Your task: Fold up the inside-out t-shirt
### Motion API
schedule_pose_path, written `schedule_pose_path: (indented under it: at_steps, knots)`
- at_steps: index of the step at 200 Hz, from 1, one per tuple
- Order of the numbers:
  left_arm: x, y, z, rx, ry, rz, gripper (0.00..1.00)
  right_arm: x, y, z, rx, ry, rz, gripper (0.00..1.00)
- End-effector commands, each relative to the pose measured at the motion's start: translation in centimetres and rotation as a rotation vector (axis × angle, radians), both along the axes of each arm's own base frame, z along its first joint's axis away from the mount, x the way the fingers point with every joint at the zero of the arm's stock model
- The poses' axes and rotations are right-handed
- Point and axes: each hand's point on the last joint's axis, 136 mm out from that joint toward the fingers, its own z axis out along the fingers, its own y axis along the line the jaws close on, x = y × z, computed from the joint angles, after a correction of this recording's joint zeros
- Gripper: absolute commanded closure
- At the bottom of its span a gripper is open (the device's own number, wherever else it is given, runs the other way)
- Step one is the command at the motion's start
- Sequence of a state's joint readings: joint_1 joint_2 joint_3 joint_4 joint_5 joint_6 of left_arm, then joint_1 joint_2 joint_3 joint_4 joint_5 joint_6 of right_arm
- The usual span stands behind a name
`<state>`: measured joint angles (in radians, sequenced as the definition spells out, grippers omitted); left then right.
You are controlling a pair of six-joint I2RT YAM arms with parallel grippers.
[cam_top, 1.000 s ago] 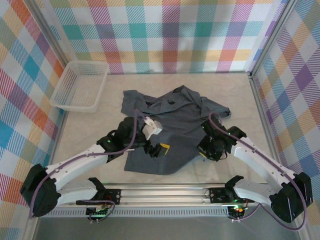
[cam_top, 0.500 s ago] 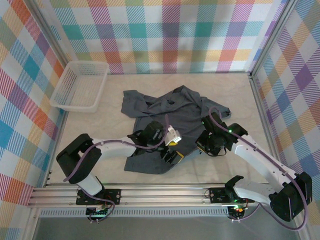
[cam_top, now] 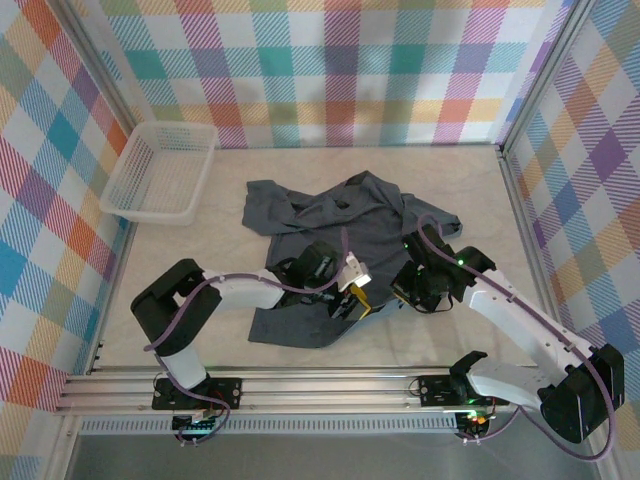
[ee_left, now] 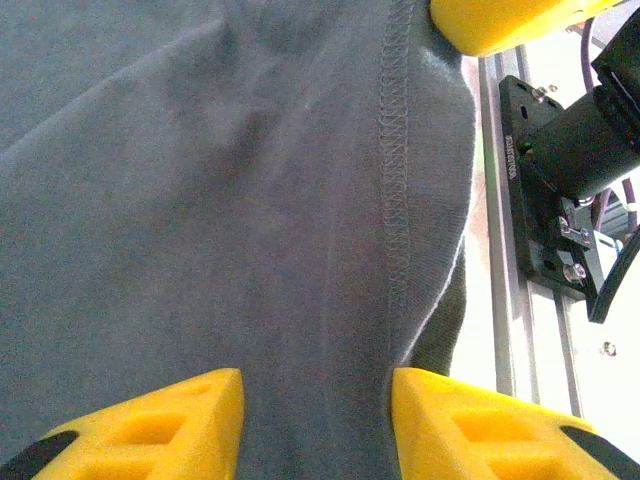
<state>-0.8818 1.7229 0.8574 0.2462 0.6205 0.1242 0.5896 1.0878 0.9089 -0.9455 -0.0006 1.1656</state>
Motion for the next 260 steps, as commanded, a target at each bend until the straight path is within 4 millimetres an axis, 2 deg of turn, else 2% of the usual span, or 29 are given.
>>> schedule_pose_path:
  at_steps: [1, 32, 65, 87, 116, 140, 158, 170, 183, 192, 202, 208, 221, 234, 243, 260]
  knots:
    - [-0.4, -1.2, 0.9, -0.035, -0.010, -0.038, 0.57, -0.4, -0.2, -0.2, -0.001, 0.010, 0.007, 1.00]
    - [-1.4, -1.9, 0.3, -0.008, -0.003, -0.078, 0.51, -0.4, -0.3, -0.1, -0.004, 0.010, -0.004, 1.00]
    - [-2.8, -2.3, -0.2, 0.028, -0.013, -0.136, 0.46, -0.9, -1.3, -0.2, -0.038, 0.010, -0.031, 1.00]
    - [-2.6, -1.9, -0.9, 0.076, -0.016, -0.126, 0.46, -1.1, -1.8, 0.0, -0.041, 0.001, -0.047, 1.00]
    - [-1.8, -1.6, -1.8, 0.114, -0.027, -0.082, 0.54, -1.0, -1.6, 0.2, -0.031, -0.004, -0.042, 1.00]
    - [-1.8, -2.0, -1.2, 0.092, -0.024, -0.085, 0.55, -1.0, -1.6, 0.2, -0.031, -0.005, -0.030, 1.00]
    - [-1.9, -2.2, 0.0, 0.049, -0.032, -0.085, 0.48, -1.1, -1.8, 0.0, -0.044, -0.001, -0.030, 1.00]
    - [-1.9, -2.2, 0.9, 0.024, -0.036, -0.081, 0.47, -1.2, -2.0, -0.2, -0.054, 0.001, -0.026, 1.00]
    - [-2.1, -2.2, 1.5, 0.009, -0.032, -0.084, 0.51, -1.5, -2.4, -0.7, -0.072, 0.011, -0.026, 1.00]
    - [-2.2, -2.3, 1.7, 0.003, -0.026, -0.087, 0.59, -1.7, -2.5, -1.1, -0.079, 0.017, -0.021, 0.95]
    - [-2.3, -2.4, 1.8, 0.000, -0.018, -0.097, 0.88, -1.9, -2.7, -1.7, -0.090, 0.026, -0.014, 0.84]
    - [-2.4, -2.4, 1.8, 0.003, -0.015, -0.100, 1.00, -2.1, -2.9, -2.1, -0.099, 0.032, -0.011, 0.80]
    - [-2.3, -2.5, 1.8, 0.006, -0.010, -0.098, 1.00, -2.6, -3.4, -2.8, -0.125, 0.049, -0.006, 0.77]
    - [-2.2, -2.5, 1.8, 0.005, -0.010, -0.092, 1.00, -2.9, -4.0, -3.5, -0.153, 0.059, 0.002, 0.81]
    - [-2.2, -2.6, 1.9, 0.003, -0.010, -0.092, 0.93, -3.1, -4.1, -3.8, -0.161, 0.062, 0.014, 0.83]
    - [-2.3, -2.6, 1.9, 0.001, -0.008, -0.097, 0.90, -3.1, -3.6, -4.3, -0.138, 0.064, 0.040, 0.85]
